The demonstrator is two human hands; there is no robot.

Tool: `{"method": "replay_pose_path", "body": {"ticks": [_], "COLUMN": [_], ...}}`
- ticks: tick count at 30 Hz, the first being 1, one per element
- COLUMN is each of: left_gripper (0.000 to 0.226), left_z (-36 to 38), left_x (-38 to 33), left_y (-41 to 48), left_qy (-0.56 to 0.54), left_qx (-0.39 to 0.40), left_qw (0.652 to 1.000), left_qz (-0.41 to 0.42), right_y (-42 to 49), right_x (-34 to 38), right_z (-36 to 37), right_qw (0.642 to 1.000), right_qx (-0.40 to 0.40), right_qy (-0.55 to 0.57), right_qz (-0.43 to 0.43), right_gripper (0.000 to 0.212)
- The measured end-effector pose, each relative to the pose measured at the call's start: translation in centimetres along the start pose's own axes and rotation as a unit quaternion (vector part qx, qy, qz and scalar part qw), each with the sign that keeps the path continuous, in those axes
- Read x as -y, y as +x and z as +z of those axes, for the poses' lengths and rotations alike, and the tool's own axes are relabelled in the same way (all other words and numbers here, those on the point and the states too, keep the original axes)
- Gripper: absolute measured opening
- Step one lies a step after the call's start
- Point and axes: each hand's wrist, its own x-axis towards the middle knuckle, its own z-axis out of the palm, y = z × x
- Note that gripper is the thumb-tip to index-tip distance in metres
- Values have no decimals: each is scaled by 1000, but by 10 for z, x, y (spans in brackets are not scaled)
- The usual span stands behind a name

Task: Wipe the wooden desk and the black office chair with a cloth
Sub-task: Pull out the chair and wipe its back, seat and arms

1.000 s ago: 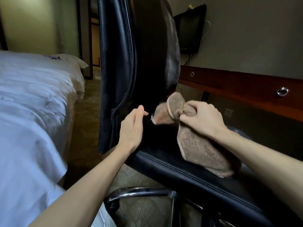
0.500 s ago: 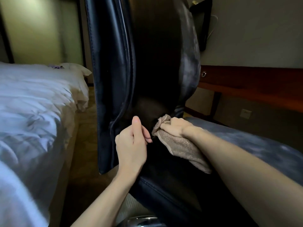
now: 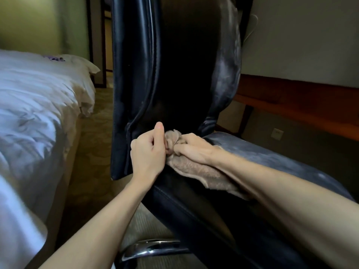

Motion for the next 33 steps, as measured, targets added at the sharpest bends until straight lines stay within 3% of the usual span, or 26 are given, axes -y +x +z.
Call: {"method": "replay_pose_path", "body": {"ticks": [2,4,6,8,10,12,15,18,20,26,29,33], "left_gripper": [74,73,75,78,78,77,78,78,78,77,72,68], "left_z": [-4,-7,-8,-7,-6,-5,-4,-3,0,2,3,-2], "left_x": [-3,-6,-6,-5,-3,-2,3,6,8,9,9,11], "left_y": [-1,-3,-4,-4,-4,-3,-1,-1,-2,0,0,2], "left_qy": [-3,-5,7,25,37,38,38,38,38,47,35,12], "left_qx": [-13,-13,-4,3,5,5,10,13,12,6,-13,-4], "left_qw": [1000,1000,1000,1000,999,999,999,999,999,998,999,1000], "left_qz": [10,14,8,3,2,7,7,10,16,29,29,16], "right_y": [-22,-39,-45,-42,-29,-9,18,33,33,-12,-44,-87], "right_x": [4,1,-7,-17,-25,-38,-57,-70,-69,-52,-31,-3], "right_z": [2,0,-8,-23,-44,-59,-44,-20,-21,-14,3,18], "right_qw": [997,997,982,935,935,955,968,984,983,988,987,995], "right_qx": [19,7,-69,-189,-243,-193,-52,2,7,-32,-39,-53], "right_qy": [58,38,-128,-269,-231,-218,-234,-154,-161,-148,-152,-68], "right_qz": [-37,-73,-120,-133,-114,-54,75,89,88,11,-33,-51], "right_gripper": [20,24,31,42,62,76,100,80,74,49,20,28]}}
